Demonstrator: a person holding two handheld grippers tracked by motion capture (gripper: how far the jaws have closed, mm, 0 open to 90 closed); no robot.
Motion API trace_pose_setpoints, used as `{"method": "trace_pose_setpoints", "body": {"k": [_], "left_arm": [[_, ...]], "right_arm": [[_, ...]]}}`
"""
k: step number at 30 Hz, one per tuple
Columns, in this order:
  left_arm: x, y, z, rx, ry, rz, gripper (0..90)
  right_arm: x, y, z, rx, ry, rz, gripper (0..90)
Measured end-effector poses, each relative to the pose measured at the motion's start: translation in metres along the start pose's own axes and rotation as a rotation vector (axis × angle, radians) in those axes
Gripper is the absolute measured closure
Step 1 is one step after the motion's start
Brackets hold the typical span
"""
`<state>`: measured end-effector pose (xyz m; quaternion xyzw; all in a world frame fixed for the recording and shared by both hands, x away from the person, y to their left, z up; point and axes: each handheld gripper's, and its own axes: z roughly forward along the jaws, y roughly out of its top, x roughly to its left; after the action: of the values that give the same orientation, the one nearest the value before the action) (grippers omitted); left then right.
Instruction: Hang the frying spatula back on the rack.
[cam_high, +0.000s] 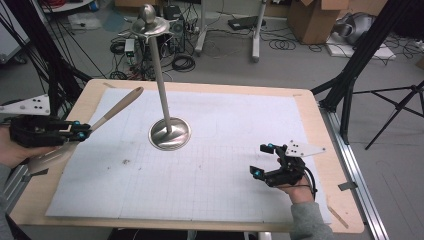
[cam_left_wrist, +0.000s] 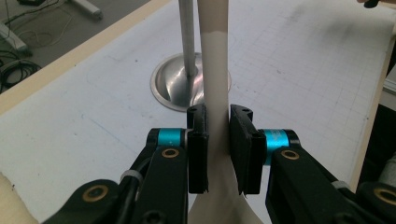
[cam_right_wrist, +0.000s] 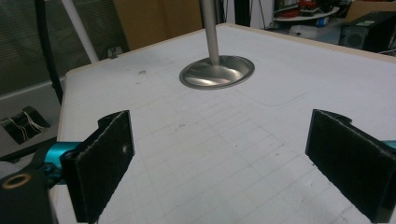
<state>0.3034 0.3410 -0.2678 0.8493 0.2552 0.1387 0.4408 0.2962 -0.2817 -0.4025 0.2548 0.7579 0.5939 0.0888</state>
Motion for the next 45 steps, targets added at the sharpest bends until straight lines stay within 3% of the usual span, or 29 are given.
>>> {"method": "trace_pose_setpoints", "body": {"k": [8,17,23,37,45], "left_arm": [[0.0,0.01,-0.008,-0.036,0.003,0.002,77.1],[0.006,0.014,-0.011,-0.042,0.006,-0.018,77.1],[0.005,0.02,-0.015,-0.051,-0.001,0.003,77.1],[0.006,0.037,-0.027,-0.066,0.038,0.022,77.2],[0.011,0.043,-0.036,-0.082,0.039,0.025,77.2]], "right_arm": [[0.001,0.0,0.0,-0.007,0.0,-0.001,6.9],[0.0,0.0,0.0,-0.01,0.0,-0.001,6.9],[0.0,0.0,0.0,-0.008,0.002,0.001,6.9],[-0.001,0.0,0.0,-0.007,0.003,-0.002,6.9],[-0.006,0.0,0.002,-0.007,0.006,0.006,6.9]]}}
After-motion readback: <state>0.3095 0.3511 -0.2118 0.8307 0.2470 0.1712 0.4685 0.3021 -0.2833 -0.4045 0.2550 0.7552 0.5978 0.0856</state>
